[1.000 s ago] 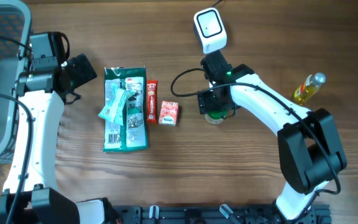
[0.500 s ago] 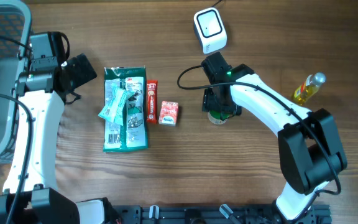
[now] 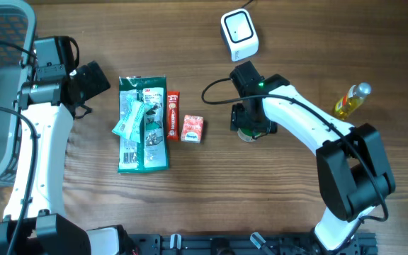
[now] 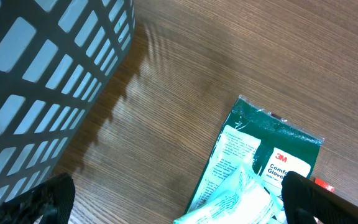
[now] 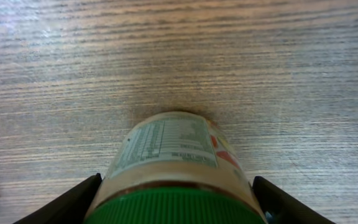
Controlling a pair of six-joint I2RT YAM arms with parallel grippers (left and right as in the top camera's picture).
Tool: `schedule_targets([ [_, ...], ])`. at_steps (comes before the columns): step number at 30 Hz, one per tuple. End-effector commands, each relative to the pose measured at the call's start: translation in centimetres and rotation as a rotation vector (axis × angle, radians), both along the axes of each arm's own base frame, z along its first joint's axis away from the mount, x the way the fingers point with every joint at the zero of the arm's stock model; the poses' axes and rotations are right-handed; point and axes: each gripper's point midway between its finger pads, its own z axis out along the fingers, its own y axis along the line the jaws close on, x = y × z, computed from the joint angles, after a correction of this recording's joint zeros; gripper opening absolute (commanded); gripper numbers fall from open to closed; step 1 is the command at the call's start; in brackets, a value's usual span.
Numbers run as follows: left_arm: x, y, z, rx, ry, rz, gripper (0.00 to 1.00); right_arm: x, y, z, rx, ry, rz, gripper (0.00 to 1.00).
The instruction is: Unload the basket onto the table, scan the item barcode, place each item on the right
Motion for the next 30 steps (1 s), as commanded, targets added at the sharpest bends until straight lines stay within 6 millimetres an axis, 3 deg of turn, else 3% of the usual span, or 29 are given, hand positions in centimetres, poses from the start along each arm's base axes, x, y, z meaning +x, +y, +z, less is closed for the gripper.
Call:
schedule_targets([
  [1, 0.1, 0.3, 0.3, -0.003, -0.013, 0.017, 1.0, -0.6, -0.1, -0.4, 0.01, 0.007, 0.005, 0.76],
  [6, 0.1, 0.3, 0.3, -0.003, -0.013, 0.017, 1.0, -0.3, 0.0, -0.3, 0.016, -0.007, 0.006, 0.72],
  [8, 0.1, 0.3, 0.3, -0.003, -0.013, 0.017, 1.0, -0.2, 0.1, -0.3, 0.019, -0.009, 0.005, 0.64],
  [11, 0.1, 0.3, 0.3, -0.003, -0.013, 0.017, 1.0, -0.2, 0.5, 0.0, 0.044, -0.002, 0.017, 0.64],
  [16, 0.1, 0.3, 0.3, -0.003, -0.013, 0.017, 1.0, 0.5, 2.1, 3.2, 0.197, 0.028, 0.035, 0.54],
  [23, 0.1, 0.3, 0.3, -0.004, -0.013, 0.018, 1.0, -3.1, 9.7, 9.2, 0.833, 0.299, 0.049, 0.52],
  [27, 0.1, 0.3, 0.3, -0.003, -0.013, 0.017, 1.0, -4.0, 11.0, 11.4, 0.942, 0.493, -0.181, 0.54],
  [30, 0.1, 0.3, 0.3, -0.003, -0.013, 0.017, 1.0, -4.3, 11.6, 12.5, 0.992, 0.564, -0.236, 0.54],
])
